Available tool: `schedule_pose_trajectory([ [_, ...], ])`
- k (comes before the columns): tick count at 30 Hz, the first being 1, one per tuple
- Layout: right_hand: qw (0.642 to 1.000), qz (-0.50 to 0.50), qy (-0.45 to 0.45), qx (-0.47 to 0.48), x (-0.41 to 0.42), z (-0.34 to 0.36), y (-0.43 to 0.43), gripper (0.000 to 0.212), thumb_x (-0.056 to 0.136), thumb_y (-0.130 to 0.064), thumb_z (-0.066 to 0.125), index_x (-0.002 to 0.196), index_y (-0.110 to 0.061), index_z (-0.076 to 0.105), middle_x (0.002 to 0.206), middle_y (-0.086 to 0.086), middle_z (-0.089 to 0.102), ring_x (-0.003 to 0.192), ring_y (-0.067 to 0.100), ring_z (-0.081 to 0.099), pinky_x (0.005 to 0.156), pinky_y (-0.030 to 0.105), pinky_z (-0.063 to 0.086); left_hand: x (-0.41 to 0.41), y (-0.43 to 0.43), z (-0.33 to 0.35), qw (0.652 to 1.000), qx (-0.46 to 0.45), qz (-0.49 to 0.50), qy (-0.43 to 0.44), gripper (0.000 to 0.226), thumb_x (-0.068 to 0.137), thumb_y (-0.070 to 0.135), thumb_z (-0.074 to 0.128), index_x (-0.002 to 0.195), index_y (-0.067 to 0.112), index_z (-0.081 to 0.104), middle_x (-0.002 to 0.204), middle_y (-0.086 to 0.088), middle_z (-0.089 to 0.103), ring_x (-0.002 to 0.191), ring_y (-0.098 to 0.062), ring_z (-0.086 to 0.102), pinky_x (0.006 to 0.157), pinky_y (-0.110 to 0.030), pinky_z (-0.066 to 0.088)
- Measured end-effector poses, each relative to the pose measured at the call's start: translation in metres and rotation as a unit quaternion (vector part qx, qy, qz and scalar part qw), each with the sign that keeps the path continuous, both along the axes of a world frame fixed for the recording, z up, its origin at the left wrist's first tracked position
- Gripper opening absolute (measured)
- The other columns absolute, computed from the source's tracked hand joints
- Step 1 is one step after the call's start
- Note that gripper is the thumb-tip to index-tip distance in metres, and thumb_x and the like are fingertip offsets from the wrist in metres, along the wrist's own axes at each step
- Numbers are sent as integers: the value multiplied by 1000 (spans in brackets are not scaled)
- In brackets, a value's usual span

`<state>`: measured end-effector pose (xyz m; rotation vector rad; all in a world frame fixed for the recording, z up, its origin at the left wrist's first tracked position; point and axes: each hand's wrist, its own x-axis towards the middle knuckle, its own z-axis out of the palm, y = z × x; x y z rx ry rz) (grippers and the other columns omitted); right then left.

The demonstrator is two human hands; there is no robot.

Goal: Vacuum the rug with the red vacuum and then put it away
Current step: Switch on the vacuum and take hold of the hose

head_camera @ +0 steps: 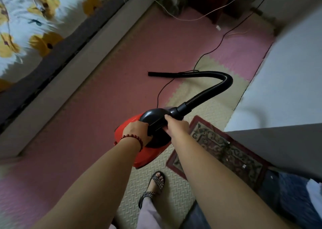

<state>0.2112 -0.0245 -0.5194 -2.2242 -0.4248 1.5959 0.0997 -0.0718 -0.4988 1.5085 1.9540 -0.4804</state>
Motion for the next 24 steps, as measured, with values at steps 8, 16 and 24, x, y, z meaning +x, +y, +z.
schedule_pose_trajectory([
  [8, 999, 16, 47, -5, -20, -33, -54, 49, 67, -21, 85, 107, -9, 59, 114, 14, 61, 97, 29, 64, 79, 38, 58, -28, -52, -32, 1000, -11, -25, 0, 27, 90, 38, 52, 109, 20, 60, 98, -2, 64, 88, -21, 63, 64, -27, 47],
  [16, 999, 40, 24, -11, -81, -41, -122, 45, 63, -27, 88, 92, -9, 57, 92, 8, 65, 78, 21, 67, 83, 41, 57, -83, -117, -54, 999, -32, -19, -19, 30, 89, 45, 54, 101, 18, 60, 86, 0, 61, 73, -17, 54, 61, -26, 45],
  [24, 996, 51, 57, -36, -139, -65, -171, 42, 64, -17, 87, 91, -8, 56, 98, 10, 63, 90, 26, 63, 90, 43, 54, -138, -164, -75, 998, -50, -44, 16, 28, 90, 42, 53, 106, 19, 59, 79, 2, 56, 72, -17, 56, 58, -26, 44],
])
